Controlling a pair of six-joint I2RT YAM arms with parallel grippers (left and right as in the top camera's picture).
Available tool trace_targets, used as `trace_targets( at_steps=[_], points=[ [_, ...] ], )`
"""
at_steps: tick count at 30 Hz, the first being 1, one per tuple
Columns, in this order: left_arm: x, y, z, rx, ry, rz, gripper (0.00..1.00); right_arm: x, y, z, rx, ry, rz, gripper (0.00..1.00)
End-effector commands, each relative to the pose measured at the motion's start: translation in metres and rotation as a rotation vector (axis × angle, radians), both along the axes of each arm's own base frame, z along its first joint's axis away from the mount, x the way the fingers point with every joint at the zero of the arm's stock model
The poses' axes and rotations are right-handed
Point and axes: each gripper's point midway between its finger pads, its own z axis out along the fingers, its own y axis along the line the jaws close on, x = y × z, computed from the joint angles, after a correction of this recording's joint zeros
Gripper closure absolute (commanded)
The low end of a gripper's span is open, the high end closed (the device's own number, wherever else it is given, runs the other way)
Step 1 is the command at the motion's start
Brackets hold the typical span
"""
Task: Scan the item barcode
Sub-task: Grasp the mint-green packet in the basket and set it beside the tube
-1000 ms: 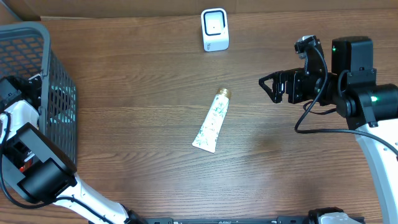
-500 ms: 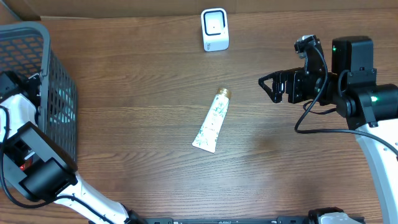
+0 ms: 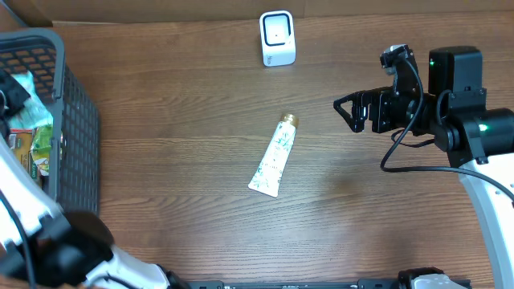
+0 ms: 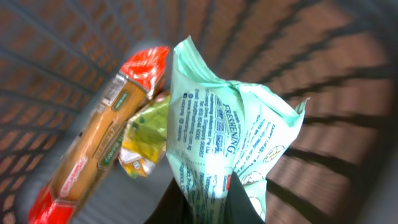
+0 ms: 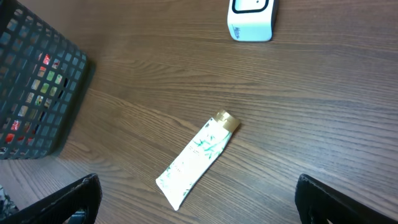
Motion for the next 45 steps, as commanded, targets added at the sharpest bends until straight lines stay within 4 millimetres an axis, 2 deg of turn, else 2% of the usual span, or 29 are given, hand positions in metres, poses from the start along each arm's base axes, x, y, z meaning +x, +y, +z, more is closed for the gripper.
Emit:
trace_targets(
  at_steps=[1,4,6,8,13,15,19,21,23,24,26,27,29,33,35,38,40,42,45],
  points=[
    [-0.005,-0.062,0.063,-0.009,-0.149,-0.079,0.96,0.002,0.001,0.009,0.01,-0.024,0.004,0.0],
    [-0.006,-0.108,0.061,-0.057,-0.107,-0.164,0.96,0.002,0.001,0.009,0.01,-0.024,0.004,0.0],
    [-0.004,-0.14,0.047,-0.11,-0.049,-0.217,0.96,0.002,0.001,0.009,0.01,-0.025,0.004,0.0],
    [0.0,-0.174,0.025,-0.161,0.028,-0.282,0.96,0.002,0.001,0.009,0.01,-0.027,0.004,0.0],
    [0.008,-0.266,-0.057,-0.278,0.21,-0.447,0.96,0.002,0.001,0.009,0.01,-0.027,0.004,0.01],
    [0.008,-0.296,-0.09,-0.297,0.253,-0.486,0.96,0.002,0.001,0.009,0.01,-0.026,0.004,0.01],
    [0.008,-0.359,-0.154,-0.289,0.268,-0.622,0.96,0.002,0.001,0.009,0.009,-0.023,0.004,0.01],
    [0.004,-0.385,-0.178,-0.277,0.262,-0.694,0.96,0.002,0.001,0.009,0.009,-0.023,0.004,0.01],
    [0.0,-0.404,-0.196,-0.263,0.259,-0.747,0.89,0.002,0.001,0.009,0.009,-0.022,0.004,0.01],
    [-0.002,-0.413,-0.203,-0.256,0.257,-0.771,0.82,0.001,0.001,0.008,0.009,-0.019,0.004,0.01],
    [-0.004,-0.423,-0.213,-0.234,0.25,-0.798,0.55,0.001,0.001,0.008,0.009,-0.017,0.004,0.01],
    [-0.004,-0.425,-0.214,-0.221,0.249,-0.804,0.47,0.001,0.001,0.008,0.009,-0.016,0.004,0.01],
    [-0.002,-0.423,-0.216,-0.189,0.248,-0.798,0.39,0.0,0.001,0.007,0.008,-0.014,0.004,0.01],
    [0.006,-0.415,-0.21,-0.164,0.231,-0.787,0.35,-0.002,0.0,0.006,0.007,-0.003,0.004,0.01],
    [0.014,-0.408,-0.196,-0.16,0.218,-0.774,0.35,-0.002,0.0,0.005,0.006,0.002,0.004,0.01],
    [0.028,-0.392,-0.155,-0.15,0.176,-0.75,0.38,-0.003,0.0,0.004,0.005,0.009,0.004,0.01],
    [0.039,-0.374,-0.114,-0.125,0.13,-0.719,0.39,-0.004,0.0,0.003,0.005,0.015,0.004,0.01],
    [0.044,-0.347,-0.074,-0.086,0.09,-0.653,0.38,-0.005,0.0,0.002,0.004,0.019,0.004,0.01],
    [0.042,-0.293,-0.012,-0.026,0.031,-0.517,0.34,-0.006,0.0,0.002,0.003,0.023,0.004,0.01]
  ],
)
